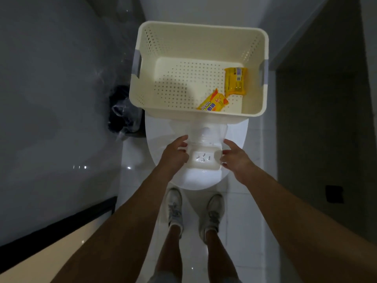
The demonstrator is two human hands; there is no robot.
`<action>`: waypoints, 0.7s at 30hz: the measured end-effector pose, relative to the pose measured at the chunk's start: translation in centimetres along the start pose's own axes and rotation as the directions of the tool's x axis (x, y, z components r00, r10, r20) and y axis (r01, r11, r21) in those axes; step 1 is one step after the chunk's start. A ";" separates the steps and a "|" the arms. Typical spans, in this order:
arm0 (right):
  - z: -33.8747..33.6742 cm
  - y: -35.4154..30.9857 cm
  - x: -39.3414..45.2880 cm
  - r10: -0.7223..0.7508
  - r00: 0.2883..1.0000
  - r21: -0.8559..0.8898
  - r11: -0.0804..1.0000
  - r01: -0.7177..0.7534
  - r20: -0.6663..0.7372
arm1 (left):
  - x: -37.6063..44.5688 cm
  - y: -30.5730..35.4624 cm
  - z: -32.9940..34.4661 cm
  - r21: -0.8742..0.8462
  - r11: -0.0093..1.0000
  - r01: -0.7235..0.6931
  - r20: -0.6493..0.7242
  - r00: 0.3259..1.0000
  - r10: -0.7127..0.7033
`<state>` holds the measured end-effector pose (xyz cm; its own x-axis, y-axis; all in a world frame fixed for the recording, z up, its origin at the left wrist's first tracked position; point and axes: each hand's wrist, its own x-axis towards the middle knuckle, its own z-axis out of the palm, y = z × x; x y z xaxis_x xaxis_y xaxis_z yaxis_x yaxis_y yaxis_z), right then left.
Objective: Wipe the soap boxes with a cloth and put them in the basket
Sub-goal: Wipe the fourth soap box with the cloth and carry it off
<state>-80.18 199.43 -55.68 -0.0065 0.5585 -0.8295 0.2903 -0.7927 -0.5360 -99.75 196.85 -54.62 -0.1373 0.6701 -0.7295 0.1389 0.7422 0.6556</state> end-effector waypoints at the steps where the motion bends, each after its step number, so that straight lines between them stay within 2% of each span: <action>1: 0.1 0.2 0.2 0.001 1.000 0.017 1.000 -0.001 -0.004 | 0.1 0.0 0.0 0.027 1.000 -0.005 0.008 1.000 0.005; 5: 0.4 0.5 0.7 0.007 1.000 0.068 0.998 -0.005 -0.025 | 0.9 -0.1 0.1 0.099 0.995 -0.013 0.025 1.000 0.010; 11: 0.4 -0.1 1.0 0.033 0.999 0.081 0.996 -0.030 -0.041 | 1.6 -0.2 0.1 0.109 0.994 -0.016 0.032 0.999 0.012; 14: -0.5 -0.7 0.3 0.033 0.986 0.080 0.997 -0.020 -0.166 | 1.4 0.1 -0.8 0.139 0.990 -0.021 -0.024 0.999 0.024; 16: -2.1 -1.8 -1.0 -0.016 0.933 0.002 1.000 0.018 -0.360 | 0.5 0.9 -2.2 0.219 0.973 -0.071 -0.136 0.985 0.103; 18: -4.1 -3.8 -2.7 -0.124 0.844 -0.073 0.992 0.100 -0.521 | -0.8 2.7 -3.9 0.318 0.934 -0.165 -0.239 0.939 0.247; 21: -6.5 -8.5 -5.3 -0.354 0.700 -0.182 0.933 0.311 -0.620 | -2.5 7.8 -5.8 0.430 0.832 -0.351 -0.293 0.817 0.496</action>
<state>-76.42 204.76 -45.72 0.4859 0.8231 -0.2941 0.4425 -0.5218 -0.7293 -103.98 201.01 -46.58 -0.3308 0.9191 -0.2141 0.5851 0.3777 0.7177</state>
